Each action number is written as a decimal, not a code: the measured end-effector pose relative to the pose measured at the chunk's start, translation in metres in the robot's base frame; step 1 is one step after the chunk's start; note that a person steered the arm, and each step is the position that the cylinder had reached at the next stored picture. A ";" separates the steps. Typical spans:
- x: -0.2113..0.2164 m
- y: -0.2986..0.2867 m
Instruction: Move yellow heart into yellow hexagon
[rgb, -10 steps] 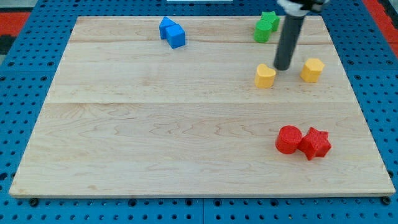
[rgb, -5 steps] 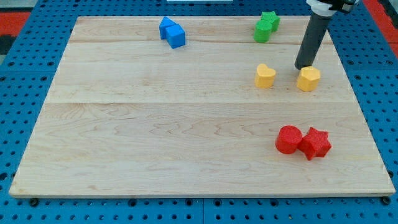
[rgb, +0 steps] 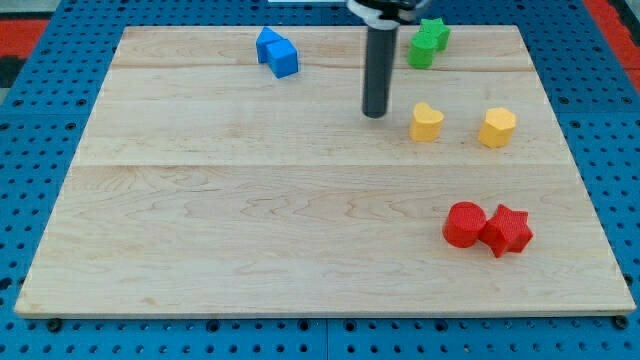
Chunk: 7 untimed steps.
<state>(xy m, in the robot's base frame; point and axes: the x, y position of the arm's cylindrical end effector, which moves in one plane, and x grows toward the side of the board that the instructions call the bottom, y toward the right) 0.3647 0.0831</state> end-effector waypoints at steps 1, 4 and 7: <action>0.008 0.024; 0.020 0.040; 0.021 0.049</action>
